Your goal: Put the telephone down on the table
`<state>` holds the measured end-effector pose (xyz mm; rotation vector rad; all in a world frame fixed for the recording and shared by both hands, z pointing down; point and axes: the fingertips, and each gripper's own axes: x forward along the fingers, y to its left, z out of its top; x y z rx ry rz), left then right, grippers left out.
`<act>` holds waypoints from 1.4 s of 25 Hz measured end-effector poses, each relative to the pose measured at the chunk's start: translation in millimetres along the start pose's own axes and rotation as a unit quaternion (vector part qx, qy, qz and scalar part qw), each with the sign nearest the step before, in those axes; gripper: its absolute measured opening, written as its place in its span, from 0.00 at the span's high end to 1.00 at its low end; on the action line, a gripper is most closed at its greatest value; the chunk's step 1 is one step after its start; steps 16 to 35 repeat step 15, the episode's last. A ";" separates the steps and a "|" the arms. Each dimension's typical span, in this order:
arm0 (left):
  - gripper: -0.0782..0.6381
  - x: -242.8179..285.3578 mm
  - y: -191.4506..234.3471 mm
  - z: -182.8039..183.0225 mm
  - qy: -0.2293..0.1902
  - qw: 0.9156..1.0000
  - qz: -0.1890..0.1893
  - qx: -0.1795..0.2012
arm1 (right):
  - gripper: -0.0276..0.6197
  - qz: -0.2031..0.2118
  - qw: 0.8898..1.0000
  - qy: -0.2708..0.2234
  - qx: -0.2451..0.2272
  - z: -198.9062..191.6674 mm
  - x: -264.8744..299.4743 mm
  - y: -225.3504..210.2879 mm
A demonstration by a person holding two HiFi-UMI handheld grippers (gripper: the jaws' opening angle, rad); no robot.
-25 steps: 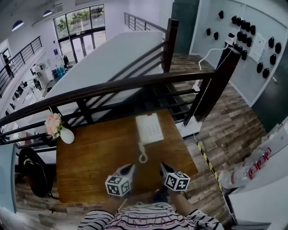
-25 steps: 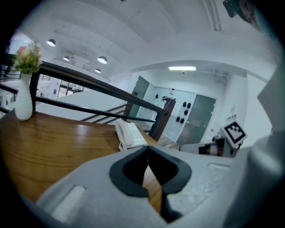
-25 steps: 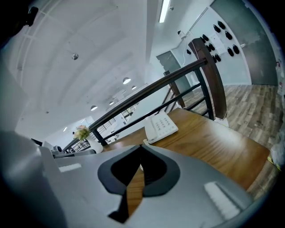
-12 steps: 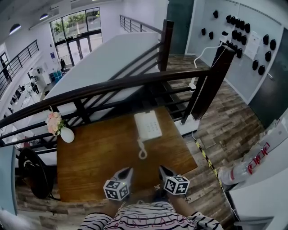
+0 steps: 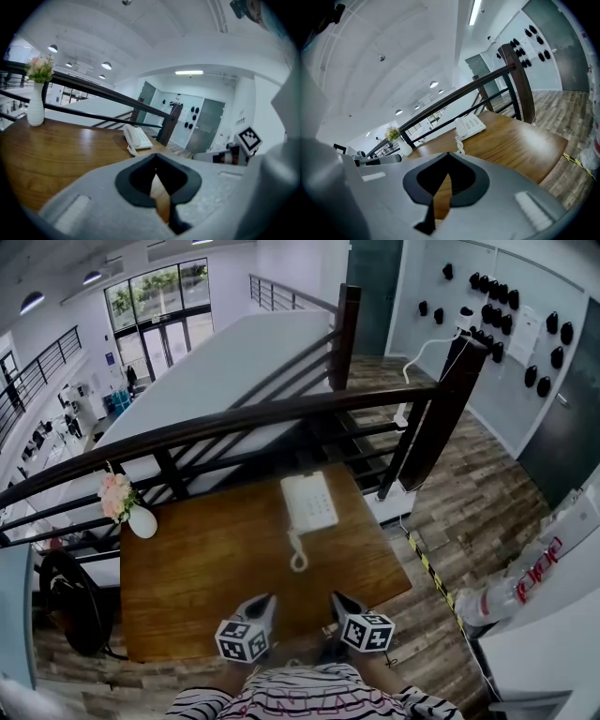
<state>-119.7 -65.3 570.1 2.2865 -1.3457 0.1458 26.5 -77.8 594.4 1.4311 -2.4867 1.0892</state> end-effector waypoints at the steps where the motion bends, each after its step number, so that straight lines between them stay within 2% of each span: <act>1: 0.89 -0.8 -0.7 -0.9 0.000 1.000 0.000 0.000 | 0.96 0.000 1.000 0.000 0.000 0.0 -0.8 0.9; 15: 0.89 -11.2 2.6 1.5 0.005 1.000 0.002 -0.005 | 0.96 0.002 1.000 0.002 -0.015 6.5 0.1 16.3; 35: 0.89 -11.2 2.6 1.5 0.005 1.000 0.002 -0.005 | 0.96 0.002 1.000 0.002 -0.015 6.5 0.1 16.3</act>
